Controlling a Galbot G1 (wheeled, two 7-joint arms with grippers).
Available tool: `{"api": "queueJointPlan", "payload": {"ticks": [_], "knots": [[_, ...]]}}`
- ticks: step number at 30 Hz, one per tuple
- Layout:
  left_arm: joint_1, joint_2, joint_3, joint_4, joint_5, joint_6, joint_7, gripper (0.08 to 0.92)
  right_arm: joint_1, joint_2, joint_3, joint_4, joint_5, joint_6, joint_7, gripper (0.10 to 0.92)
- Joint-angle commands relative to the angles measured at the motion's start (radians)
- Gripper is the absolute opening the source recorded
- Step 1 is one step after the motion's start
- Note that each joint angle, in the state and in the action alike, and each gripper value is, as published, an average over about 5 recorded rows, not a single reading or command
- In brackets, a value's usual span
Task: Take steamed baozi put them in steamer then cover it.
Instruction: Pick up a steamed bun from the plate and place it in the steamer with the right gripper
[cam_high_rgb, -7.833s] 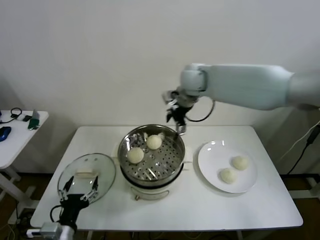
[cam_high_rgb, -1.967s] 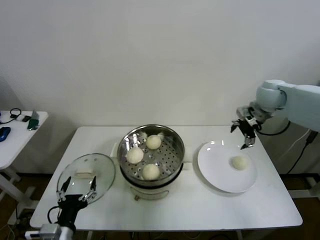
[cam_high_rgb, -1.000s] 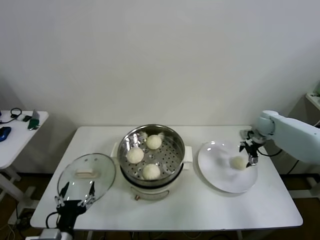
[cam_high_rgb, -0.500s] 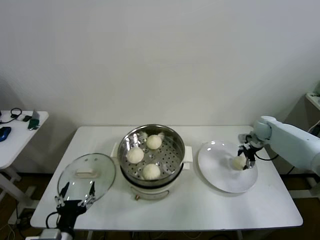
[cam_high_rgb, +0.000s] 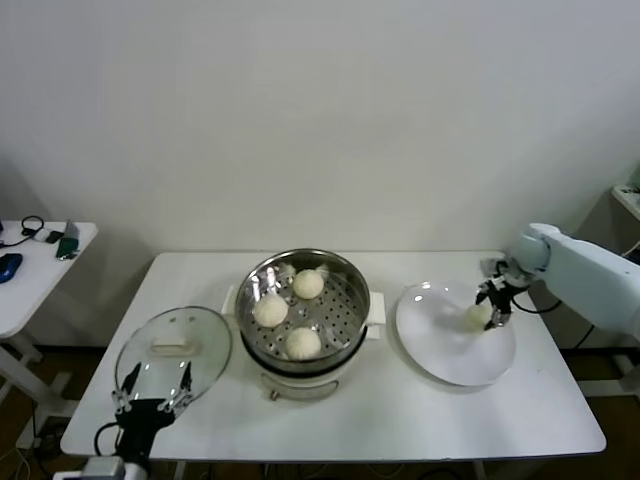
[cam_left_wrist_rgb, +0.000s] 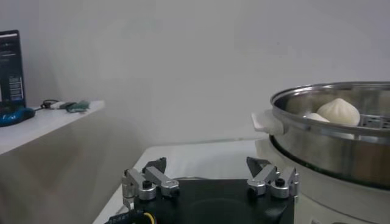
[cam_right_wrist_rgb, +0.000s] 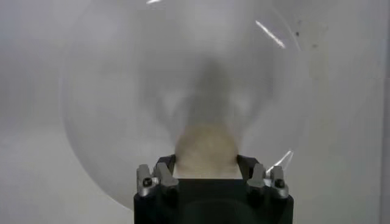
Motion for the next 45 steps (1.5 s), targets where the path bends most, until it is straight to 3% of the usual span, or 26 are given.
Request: {"api": "queueJointPlan", "payload": {"ticks": [1,9,14,19,29,45], "knots": [[-0.011,0.001,0.005,0.002,0.001,0.004,0.0,0.823,0.388,-0.061,-0.249,0.297,0.262,-0.084,-0.002,0.687],[-0.022,0.009,0.014,-0.007,-0.003,0.011,0.002,0.823,0.78,0.021,-0.435,0.595,0.489,-0.186,0.034,0.687],[-0.025,0.017,0.012,-0.01,-0.014,0.012,0.002,0.823,0.818,0.086,-0.389,0.725,0.592,-0.265,0.098,0.687],[-0.023,0.023,0.01,-0.013,-0.024,0.012,0.002,0.823,0.734,0.137,-0.363,0.81,0.599,-0.325,0.173,0.687],[-0.025,0.03,0.004,-0.025,-0.032,0.018,0.003,0.823,0.535,0.251,-0.334,0.773,0.465,-0.385,0.254,0.687],[-0.022,0.031,-0.006,-0.023,-0.039,0.017,0.003,0.823,0.338,0.314,-0.294,0.587,0.342,-0.389,0.274,0.687]]}}
